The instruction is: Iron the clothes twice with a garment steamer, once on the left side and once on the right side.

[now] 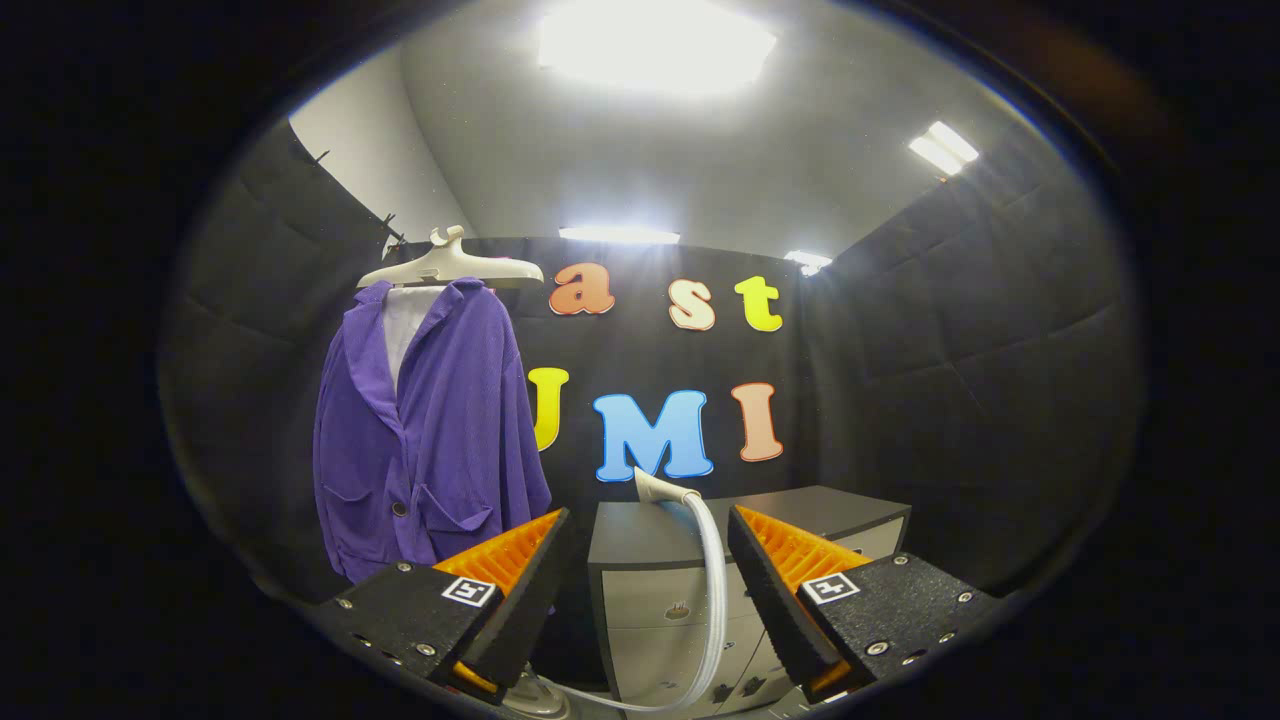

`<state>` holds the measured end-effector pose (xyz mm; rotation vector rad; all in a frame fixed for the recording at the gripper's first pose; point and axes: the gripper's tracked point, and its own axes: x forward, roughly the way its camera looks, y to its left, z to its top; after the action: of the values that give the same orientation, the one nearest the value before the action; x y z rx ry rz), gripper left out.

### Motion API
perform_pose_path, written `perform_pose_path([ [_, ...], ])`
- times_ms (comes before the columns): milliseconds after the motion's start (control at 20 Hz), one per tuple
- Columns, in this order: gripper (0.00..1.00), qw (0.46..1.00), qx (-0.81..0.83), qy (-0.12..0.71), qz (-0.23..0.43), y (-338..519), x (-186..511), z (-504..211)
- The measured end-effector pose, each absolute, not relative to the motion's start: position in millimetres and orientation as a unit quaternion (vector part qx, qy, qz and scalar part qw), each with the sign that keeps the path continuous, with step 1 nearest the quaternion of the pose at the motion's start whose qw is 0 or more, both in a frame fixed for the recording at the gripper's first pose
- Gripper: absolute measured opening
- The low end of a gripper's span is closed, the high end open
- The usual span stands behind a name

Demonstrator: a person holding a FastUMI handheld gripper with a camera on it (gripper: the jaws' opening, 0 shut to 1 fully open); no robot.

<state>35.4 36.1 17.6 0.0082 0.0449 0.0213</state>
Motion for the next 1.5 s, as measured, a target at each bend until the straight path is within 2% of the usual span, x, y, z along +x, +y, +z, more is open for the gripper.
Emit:
perform_pose_path([
  [350,0.94,1.0,-0.02,0.008,0.011,44,78,59],
  [700,0.95,0.999,-0.012,0.008,0.035,24,168,91],
  [1000,0.95,0.994,0.01,0.061,0.095,1,268,63],
  [1500,0.94,0.954,0.154,0.202,0.157,-30,403,-39],
])
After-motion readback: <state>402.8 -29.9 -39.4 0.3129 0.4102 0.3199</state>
